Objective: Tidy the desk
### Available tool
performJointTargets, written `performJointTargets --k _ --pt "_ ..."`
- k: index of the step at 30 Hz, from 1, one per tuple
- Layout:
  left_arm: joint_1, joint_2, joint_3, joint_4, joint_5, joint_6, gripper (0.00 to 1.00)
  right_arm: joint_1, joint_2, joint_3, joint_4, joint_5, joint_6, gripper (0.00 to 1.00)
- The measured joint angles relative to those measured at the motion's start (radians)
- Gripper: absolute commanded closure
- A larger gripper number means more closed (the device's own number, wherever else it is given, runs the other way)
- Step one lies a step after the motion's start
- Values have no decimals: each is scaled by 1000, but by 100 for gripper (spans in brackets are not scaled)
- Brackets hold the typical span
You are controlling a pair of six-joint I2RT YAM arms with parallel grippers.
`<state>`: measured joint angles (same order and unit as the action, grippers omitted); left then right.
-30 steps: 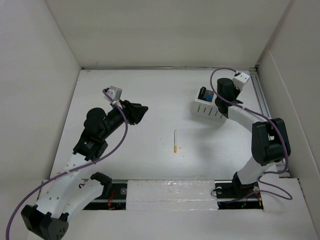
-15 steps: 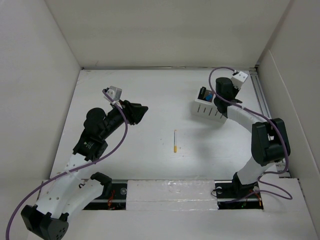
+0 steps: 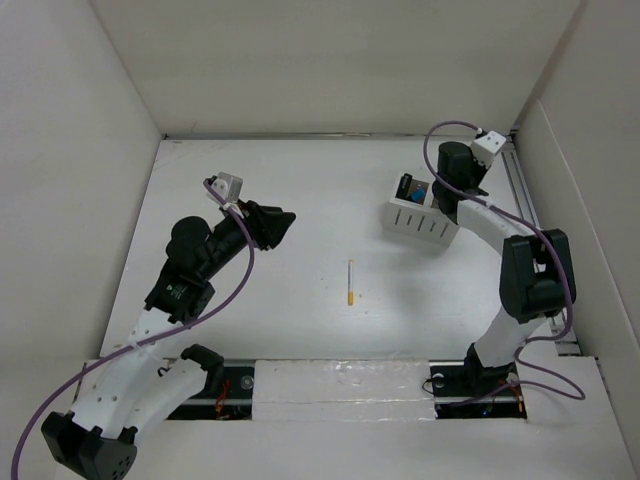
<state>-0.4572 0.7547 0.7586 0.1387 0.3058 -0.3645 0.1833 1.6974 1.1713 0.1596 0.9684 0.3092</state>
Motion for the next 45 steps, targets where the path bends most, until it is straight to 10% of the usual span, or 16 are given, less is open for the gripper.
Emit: performJointTargets --k 45 --pt "0 9 0 0 -11 0 61 96 231 79 150 393 -171 95"
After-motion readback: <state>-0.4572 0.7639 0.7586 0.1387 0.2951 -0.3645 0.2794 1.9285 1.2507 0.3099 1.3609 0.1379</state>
